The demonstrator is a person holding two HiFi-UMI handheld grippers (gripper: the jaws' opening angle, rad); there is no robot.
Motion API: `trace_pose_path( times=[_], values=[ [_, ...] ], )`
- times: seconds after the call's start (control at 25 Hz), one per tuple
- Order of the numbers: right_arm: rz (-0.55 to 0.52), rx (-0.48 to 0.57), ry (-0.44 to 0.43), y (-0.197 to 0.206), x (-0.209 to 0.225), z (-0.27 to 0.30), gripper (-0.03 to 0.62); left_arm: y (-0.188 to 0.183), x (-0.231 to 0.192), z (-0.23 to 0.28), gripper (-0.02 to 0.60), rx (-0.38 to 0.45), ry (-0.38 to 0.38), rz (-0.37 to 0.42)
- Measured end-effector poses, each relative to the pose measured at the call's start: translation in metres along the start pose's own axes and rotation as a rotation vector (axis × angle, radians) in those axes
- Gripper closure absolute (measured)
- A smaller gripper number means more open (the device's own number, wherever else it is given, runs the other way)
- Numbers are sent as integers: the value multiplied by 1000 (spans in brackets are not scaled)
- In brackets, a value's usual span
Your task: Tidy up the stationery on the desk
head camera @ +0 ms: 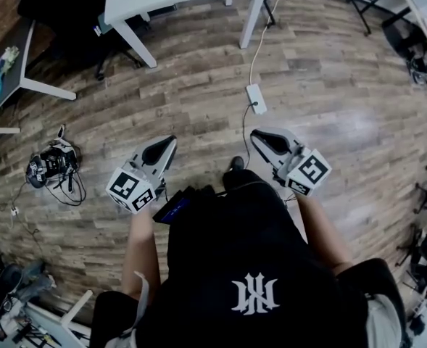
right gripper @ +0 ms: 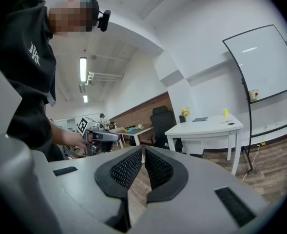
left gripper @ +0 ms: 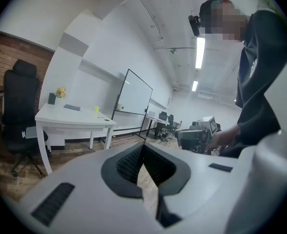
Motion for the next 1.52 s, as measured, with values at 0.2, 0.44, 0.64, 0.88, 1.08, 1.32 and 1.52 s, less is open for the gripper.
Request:
trace_pose_path(
  times=[0.2,0.44,0.64,0.88,1.08,1.32,1.52],
  values=[
    [5,-3,-38,-7,40,-5,548,-8,-3,26,584,33,-51,-11],
    [24,-2,-27,-9,76,15,548,-4,-24,50,584,-13,-44,-62],
    [27,-14,-5,-11,106,41,548,0,-68,79,584,-29,-31,-93],
    [23,-81,-13,-24,148,90,548,-20,-140,120,584,-4,3,-114],
    [-8,-134,2,-57,189,143,548,-48,-224,144,584,58,0,-119],
    [-32,-144,61,-94,222,183,548,-58,-300,163,584,109,-8,-146],
    [-44,-174,60,-114,239,209,548,-67,-321,169,584,141,-7,-159]
  ],
)
Point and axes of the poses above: the fingertips, and each gripper's own axes: z forward along the fingers, x to its right, y out of its underside, the point moved 9 cm from there along -z, backward along the fingers, and after that the axes turned 4 degrees about x, right-handed, at the moved point
